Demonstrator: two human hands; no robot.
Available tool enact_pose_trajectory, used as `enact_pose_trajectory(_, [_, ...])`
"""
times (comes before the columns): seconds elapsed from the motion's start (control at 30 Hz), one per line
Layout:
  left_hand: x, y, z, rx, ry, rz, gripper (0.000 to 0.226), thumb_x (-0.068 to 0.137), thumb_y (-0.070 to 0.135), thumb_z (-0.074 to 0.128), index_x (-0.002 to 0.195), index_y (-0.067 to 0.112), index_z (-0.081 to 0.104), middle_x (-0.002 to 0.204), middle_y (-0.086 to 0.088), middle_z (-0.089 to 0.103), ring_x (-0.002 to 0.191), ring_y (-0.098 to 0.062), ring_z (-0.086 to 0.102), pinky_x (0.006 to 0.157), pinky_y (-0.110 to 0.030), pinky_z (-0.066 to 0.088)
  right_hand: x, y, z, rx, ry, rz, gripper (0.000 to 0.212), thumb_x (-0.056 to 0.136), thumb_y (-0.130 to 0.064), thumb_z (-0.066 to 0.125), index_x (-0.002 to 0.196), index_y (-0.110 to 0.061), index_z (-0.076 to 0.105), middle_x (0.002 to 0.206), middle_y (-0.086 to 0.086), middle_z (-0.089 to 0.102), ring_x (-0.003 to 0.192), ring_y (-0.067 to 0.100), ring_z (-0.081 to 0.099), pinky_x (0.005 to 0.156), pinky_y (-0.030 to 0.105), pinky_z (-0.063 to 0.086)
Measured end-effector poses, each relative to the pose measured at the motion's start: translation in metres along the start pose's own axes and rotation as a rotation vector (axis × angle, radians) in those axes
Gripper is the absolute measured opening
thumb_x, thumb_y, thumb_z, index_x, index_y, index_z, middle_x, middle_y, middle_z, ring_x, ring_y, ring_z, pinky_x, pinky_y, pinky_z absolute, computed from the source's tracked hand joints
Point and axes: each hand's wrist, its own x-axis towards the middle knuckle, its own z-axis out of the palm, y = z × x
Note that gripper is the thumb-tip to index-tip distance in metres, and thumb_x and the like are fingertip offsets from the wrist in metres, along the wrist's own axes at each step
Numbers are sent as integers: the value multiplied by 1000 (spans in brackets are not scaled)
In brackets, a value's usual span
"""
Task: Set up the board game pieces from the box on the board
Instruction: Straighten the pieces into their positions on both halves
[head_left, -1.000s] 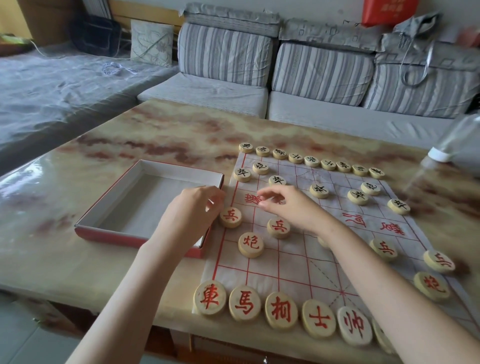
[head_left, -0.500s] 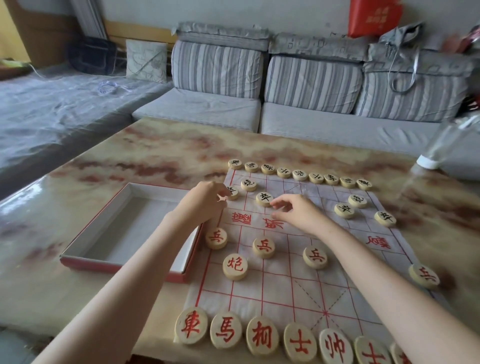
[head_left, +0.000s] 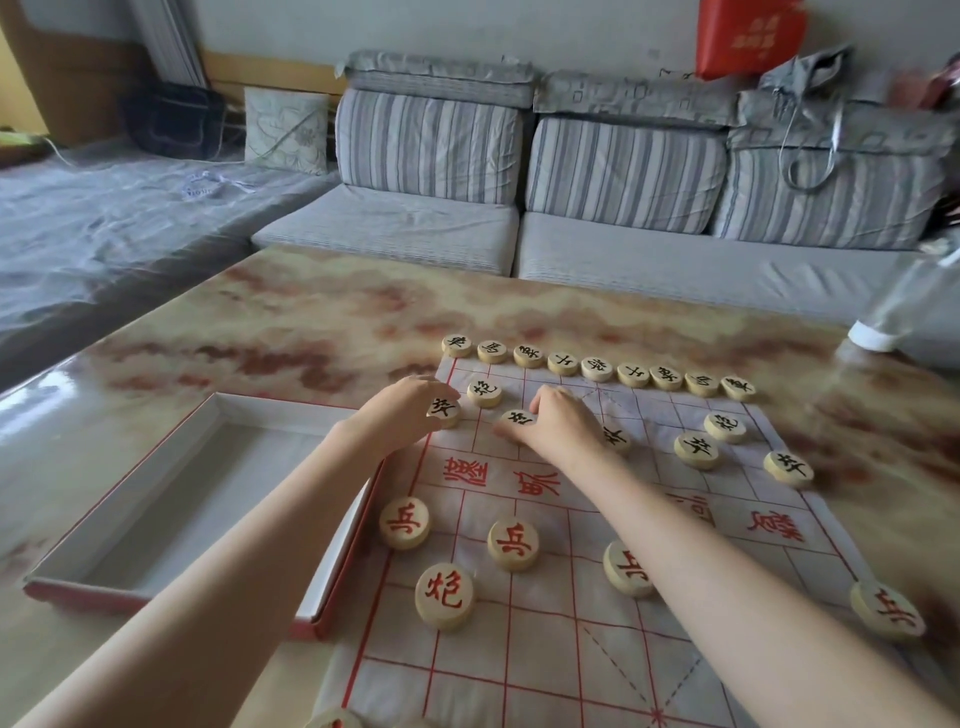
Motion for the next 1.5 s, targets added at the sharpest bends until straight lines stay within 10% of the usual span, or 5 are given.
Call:
enact_pose_trajectory(0.37, [9, 7, 6, 227, 178, -128, 40, 79, 43, 62, 99, 8, 60, 110, -8, 62, 98, -29, 58, 71, -30, 38, 2, 0, -5, 50, -189, -88, 62, 81, 7, 40, 132, -27, 50, 135, 7, 50, 118, 23, 49, 88, 33, 49])
enact_pose_trajectory(0.47, [14, 6, 10, 244, 213, -154, 53, 75, 53, 60, 107, 10, 60, 114, -5, 62, 103, -27, 58, 78, -31, 41, 2, 4, -8, 136, -222, -78, 66, 81, 4, 39, 139, -27, 42, 132, 3, 50, 79, 11, 50, 60, 18, 40])
enact_pose_trajectory(0.7, [6, -10, -1, 40, 81, -31, 65, 74, 45, 70, 130, 18, 50, 141, -3, 44, 129, -22, 42, 106, -37, 36, 4, 9, -6, 110, -127, -51, 67, 74, -51, 69, 126, -13, 51, 129, 5, 48, 121, 21, 45, 93, 31, 39])
enact_pose_trajectory(0.87, [2, -7, -10, -92, -21, 24, 53, 79, 24, 70, 129, 18, 53, 130, -5, 56, 118, -20, 52, 97, -27, 38, 4, 9, -1, 109, -76, -45, 50, 73, -41, 75, 108, -11, 56, 116, 5, 55, 104, 19, 52, 73, 27, 35])
enact_pose_trajectory(1.5, [4, -12, 5, -110, 81, -10, 41, 78, 36, 69, 113, 15, 64, 109, -8, 55, 86, -14, 49, 79, -22, 38, 7, 13, 1, 62, -176, -170, 50, 88, -22, 61, 135, -15, 44, 135, 5, 43, 130, 21, 35, 108, 35, 32])
